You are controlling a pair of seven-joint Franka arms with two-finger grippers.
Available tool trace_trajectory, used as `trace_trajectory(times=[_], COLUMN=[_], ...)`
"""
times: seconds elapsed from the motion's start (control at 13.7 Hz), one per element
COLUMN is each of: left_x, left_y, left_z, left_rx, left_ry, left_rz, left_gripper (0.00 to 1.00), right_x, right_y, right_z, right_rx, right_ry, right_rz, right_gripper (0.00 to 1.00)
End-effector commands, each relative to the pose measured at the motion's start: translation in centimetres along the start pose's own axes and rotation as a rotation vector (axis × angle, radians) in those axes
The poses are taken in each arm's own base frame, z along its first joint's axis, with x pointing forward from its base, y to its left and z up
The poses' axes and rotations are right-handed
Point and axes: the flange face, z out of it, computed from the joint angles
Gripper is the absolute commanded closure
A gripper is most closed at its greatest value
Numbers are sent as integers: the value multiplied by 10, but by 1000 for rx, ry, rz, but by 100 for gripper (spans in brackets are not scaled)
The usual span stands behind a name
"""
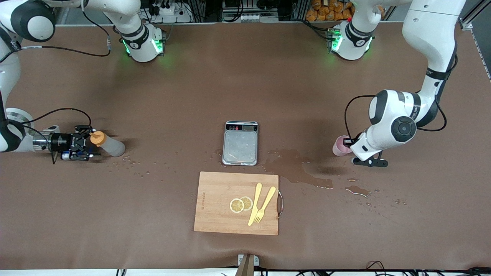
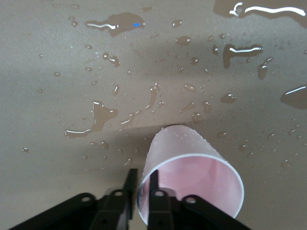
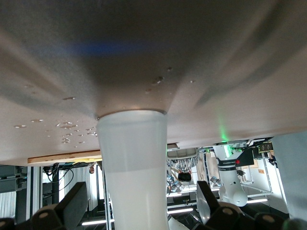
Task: Add sauce to pink cup with both arms
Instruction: 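Grasp the cup with the left gripper while the right gripper grasps the bottle, then carry the pink cup onto the silver scale with the left gripper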
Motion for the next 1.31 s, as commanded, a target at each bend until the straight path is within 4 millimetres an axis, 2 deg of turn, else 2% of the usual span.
trace_trajectory(times=[0.0,0.29,0.51,0.66,0.73,0.8,0.95,1.02,1.16,1.24], left_x=[3,-5,-2,5,6,7,6,6,4,5], left_y=[0,-6,-5,1,9,16,44,56,95,115], left_z=[-27,-100,-148,-181,-194,-202,-212,-219,-226,-232], left_rx=[-12,-5,-17,-58,-64,-68,-104,-119,-139,-166], left_ry=[46,114,92,78,79,82,88,95,99,100], left_rz=[-23,-35,-48,-119,-141,-165,-210,-239,-292,-327], left_gripper=[100,100,100,100,100,100,100,100,100,100], right_x=[0,1,-1,-1,-2,-5,-7,-10,-11,-12], right_y=[-4,-7,-8,-6,-5,-4,-4,-6,-7,-8], right_z=[12,26,36,42,46,46,44,43,40,39], right_rx=[19,14,8,4,6,7,8,6,6,6], right_ry=[-4,2,-6,-16,-26,-28,-27,-25,-21,-18], right_rz=[-9,-8,-10,-17,-21,-24,-30,-35,-37,-39], right_gripper=[0,0,0,0,0,12,33,37,42,49])
